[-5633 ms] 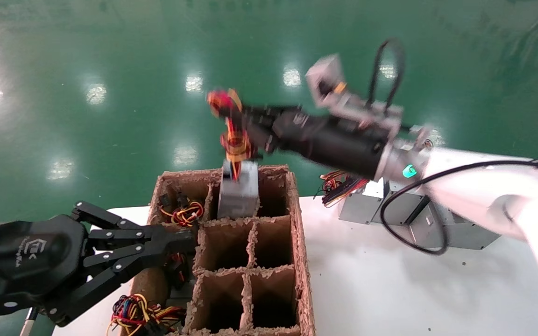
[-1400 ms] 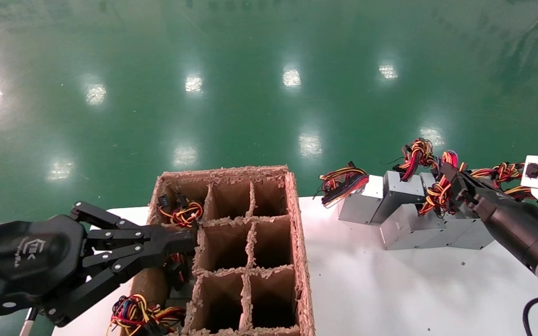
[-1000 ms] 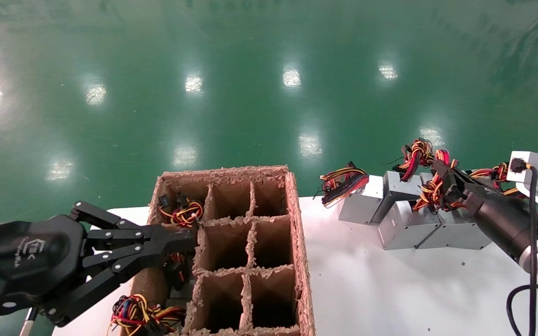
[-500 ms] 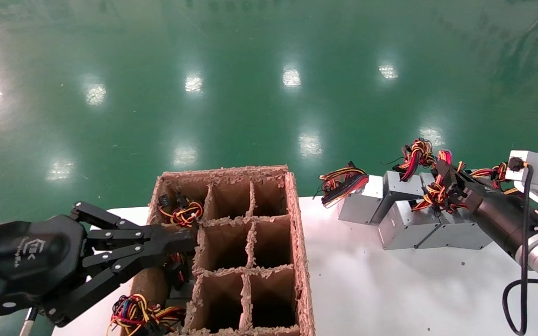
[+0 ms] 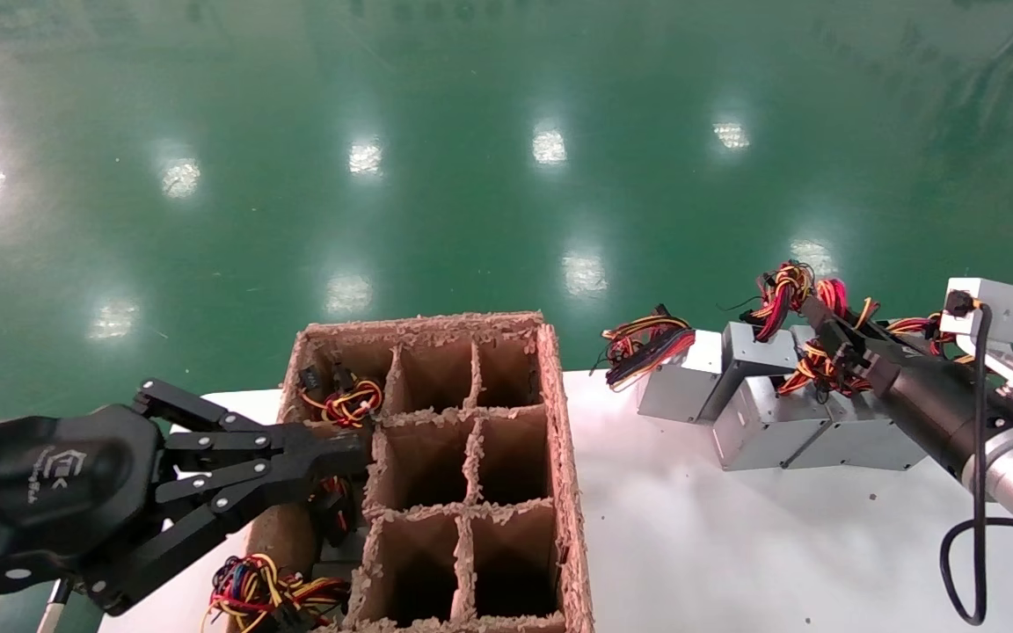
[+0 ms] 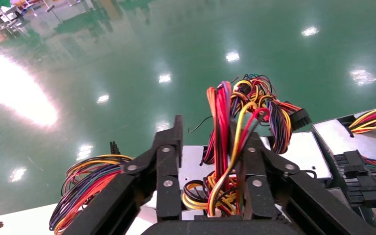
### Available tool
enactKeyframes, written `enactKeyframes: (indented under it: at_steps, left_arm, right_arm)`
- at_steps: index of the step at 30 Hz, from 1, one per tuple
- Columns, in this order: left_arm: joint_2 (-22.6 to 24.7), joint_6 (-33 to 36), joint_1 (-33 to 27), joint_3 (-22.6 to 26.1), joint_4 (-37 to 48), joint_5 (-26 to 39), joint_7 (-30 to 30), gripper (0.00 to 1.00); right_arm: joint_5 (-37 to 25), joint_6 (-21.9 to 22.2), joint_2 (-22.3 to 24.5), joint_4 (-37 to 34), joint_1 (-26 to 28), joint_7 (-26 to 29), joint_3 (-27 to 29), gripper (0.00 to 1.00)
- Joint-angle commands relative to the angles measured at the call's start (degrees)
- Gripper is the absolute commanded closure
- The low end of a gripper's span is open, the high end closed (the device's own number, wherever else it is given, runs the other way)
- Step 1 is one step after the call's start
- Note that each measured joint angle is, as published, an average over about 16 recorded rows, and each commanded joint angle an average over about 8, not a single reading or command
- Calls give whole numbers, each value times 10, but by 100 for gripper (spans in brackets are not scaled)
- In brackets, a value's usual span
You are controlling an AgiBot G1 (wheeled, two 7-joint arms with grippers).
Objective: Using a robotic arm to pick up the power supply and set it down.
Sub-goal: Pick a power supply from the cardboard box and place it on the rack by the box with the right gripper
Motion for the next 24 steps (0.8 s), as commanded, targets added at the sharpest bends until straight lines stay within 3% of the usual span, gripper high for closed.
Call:
enactKeyframes:
  at_steps: [1, 24]
  left_arm:
    - [0, 0, 0, 0, 0, 0, 0, 100]
    - [0, 0, 0, 0, 0, 0, 0, 100]
  right_arm:
    - [1, 2, 0, 1, 2, 1, -3, 0]
    - [2, 14, 11, 15, 21, -3, -15, 0]
